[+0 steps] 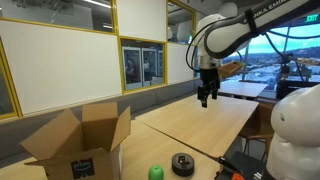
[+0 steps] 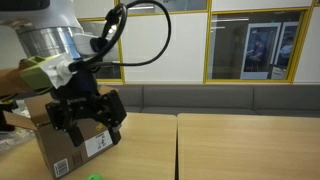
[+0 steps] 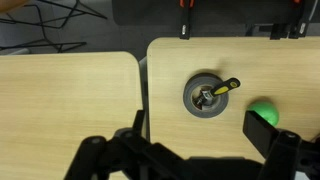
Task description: Pick up the objects from the table and put them in the box.
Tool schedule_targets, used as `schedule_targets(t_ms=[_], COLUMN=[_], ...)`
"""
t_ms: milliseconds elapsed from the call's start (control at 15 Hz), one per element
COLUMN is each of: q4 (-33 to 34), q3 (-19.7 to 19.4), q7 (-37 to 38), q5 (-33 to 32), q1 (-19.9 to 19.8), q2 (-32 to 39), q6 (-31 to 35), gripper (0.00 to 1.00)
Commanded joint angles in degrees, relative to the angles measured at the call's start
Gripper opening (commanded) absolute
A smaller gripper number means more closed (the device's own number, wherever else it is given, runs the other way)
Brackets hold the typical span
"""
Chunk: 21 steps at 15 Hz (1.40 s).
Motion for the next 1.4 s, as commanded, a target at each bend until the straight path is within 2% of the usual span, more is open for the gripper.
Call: schedule_targets(t_ms=[0,467,733,1333], q4=[0.1,0.2,0.4,0.4], q3=[-0.5,-0.4,0.5,2.9], q7=[0.4,0.8,3.6,23.8], q5=[-0.4,-0.3,-0.2,3.2], q1=[0.6,0.5,0.2,-1.9], q2=[0.1,0.6,4.7,22.6], q6=[-0.4,-0.5,4.0,21.8], gripper=[1.00,1.00,1.00,1.00])
